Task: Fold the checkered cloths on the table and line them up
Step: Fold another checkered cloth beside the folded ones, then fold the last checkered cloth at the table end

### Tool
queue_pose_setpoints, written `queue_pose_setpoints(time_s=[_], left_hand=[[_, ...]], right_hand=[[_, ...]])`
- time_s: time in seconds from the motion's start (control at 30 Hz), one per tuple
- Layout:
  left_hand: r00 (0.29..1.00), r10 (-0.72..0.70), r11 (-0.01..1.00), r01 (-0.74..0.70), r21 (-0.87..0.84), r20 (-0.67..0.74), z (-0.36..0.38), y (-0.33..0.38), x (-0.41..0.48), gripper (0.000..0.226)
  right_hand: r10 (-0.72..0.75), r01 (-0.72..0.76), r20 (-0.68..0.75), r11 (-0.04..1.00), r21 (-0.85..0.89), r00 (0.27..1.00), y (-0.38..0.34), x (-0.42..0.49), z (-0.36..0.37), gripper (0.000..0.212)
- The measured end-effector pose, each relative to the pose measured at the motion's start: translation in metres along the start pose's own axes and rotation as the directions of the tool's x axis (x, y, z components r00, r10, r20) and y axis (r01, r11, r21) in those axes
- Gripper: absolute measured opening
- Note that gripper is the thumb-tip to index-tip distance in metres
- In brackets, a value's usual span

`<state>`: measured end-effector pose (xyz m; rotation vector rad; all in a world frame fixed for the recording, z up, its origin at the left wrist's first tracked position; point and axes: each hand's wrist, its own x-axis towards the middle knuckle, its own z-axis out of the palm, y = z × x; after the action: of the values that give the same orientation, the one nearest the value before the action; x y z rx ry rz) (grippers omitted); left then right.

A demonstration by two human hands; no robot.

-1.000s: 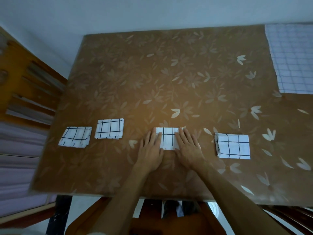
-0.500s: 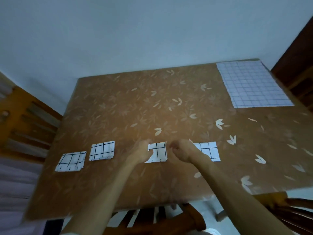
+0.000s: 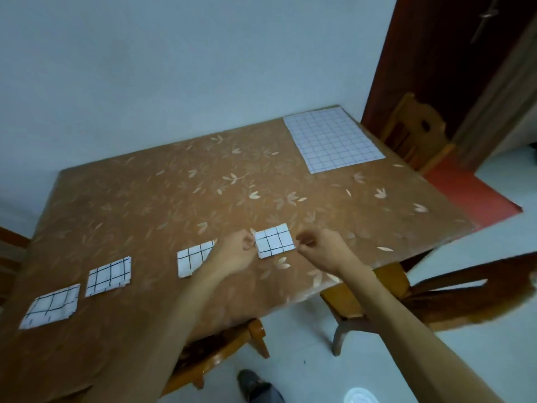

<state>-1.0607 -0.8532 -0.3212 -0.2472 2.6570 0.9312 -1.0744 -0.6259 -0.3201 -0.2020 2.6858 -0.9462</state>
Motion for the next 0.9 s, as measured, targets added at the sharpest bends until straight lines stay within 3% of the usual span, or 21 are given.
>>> queue_pose_setpoints(time_s=[0.47,0.9], left_hand=[[0.973,0.193,0.941,-0.22,0.256,0.129,0.127,0.146,-0.101,0.024],[0.959,0.217,0.929,-0.26,0.264,0.181,0.209,0.272,-0.009,0.024]], right_hand=[[0.108,-0.109,-0.065,0.994,-0.014,0.992,0.14,-0.16,-0.104,0.034],[0.156,-0.167,-0.109,0.981,-0.102,0.982,0.275,-0.142,-0.21,0.035]])
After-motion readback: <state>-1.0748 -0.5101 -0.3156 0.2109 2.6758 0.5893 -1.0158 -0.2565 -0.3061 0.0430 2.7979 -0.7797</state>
